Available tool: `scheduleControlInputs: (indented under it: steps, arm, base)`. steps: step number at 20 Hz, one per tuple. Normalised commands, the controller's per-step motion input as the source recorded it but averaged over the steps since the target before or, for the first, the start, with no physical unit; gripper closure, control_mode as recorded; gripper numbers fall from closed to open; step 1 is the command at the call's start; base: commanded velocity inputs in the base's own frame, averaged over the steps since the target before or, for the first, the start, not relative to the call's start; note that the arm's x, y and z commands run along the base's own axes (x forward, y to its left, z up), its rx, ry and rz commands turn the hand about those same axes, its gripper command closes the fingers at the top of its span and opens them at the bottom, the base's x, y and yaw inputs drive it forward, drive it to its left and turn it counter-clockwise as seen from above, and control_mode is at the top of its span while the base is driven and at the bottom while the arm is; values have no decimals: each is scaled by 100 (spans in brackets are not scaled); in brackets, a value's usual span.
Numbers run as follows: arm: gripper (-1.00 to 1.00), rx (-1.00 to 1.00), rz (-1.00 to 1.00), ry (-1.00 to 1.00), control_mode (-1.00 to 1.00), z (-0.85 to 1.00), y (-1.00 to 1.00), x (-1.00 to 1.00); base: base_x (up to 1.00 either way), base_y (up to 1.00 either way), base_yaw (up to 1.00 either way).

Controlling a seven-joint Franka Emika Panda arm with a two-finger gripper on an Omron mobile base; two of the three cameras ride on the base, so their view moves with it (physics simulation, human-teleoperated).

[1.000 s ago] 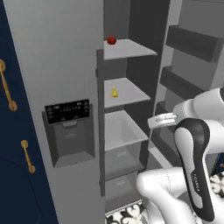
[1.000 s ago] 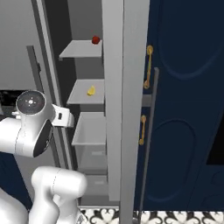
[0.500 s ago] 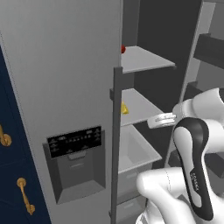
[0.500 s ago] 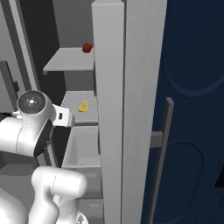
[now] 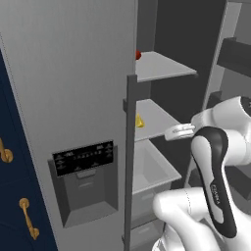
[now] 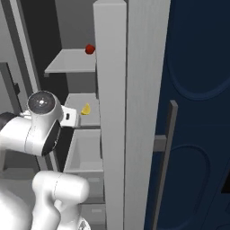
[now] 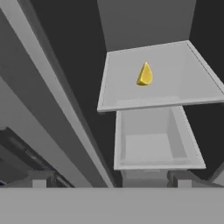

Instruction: Grab a lemon wedge from the fridge and one ice cube from the ice bowl, and put them in the glass of lemonade.

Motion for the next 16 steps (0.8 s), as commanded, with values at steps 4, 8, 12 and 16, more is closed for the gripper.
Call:
scheduleControlInputs:
  steps: [4,8,12,16]
  arm:
    - [-100,0,0,1,-100,-23,-6,47]
    - [-100,-5,0,1,-100,-35,-3,54]
    - [-100,-6,0,0,-100,-32,0,56]
    - [-100,-3,0,0,-100,-18,0,56]
  base:
    - [0,0,0]
    - [0,0,0]
    - [0,0,0]
    - [0,0,0]
